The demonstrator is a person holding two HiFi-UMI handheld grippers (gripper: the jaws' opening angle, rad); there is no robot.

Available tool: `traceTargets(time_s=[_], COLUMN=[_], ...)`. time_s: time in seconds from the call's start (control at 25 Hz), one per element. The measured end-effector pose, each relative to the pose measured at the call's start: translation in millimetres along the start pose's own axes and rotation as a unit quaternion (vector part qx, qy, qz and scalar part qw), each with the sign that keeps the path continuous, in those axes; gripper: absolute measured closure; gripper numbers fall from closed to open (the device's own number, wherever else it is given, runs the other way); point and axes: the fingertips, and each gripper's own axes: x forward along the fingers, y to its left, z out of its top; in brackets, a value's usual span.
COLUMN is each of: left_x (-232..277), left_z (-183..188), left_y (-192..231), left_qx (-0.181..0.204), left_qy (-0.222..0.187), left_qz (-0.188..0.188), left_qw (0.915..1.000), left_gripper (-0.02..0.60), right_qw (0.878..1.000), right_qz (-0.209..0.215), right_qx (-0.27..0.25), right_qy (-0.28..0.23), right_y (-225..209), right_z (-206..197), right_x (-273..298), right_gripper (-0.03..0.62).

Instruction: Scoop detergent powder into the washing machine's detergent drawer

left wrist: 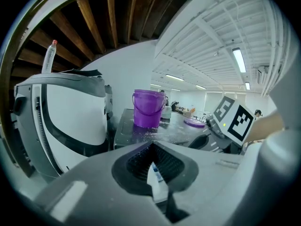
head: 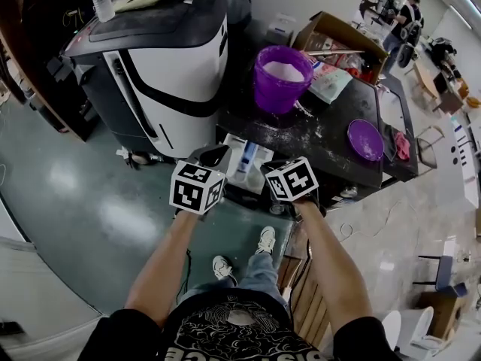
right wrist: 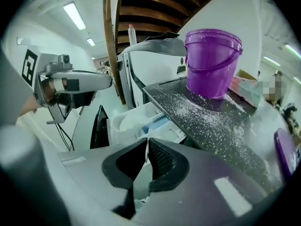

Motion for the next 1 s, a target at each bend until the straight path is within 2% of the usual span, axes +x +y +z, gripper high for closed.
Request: traceTargets(time_s=[0.48, 0.76, 1.0], left_x=[-5.7, -6.7, -6.4], left_z=[3.3, 8.2, 9.1], left_y=[-1.0, 0.0, 0.7], left_qx=[-0.003, 0.001, 0.002], left_qy=[-0.006, -0.009, -0.008], left_qz=[0.004, 0.007, 0.007], left_qw=[1.0, 0.9999, 0.9999], left_gripper=[0.577, 0.577, 0.577], right_qw=[0.995, 0.981, 0.969], right_qz=[-0.028, -0.051, -0.072], right_qx=[-0.094, -0.188, -0.236], right_qy=[0.017, 0.024, 0.02], right_y=[4.9, 9.9, 10.7], right_z=[-3.7, 1.7, 2.6], right_x=[-1.1, -3.6, -6.3], right_gripper=[0.56, 0.56, 0.56])
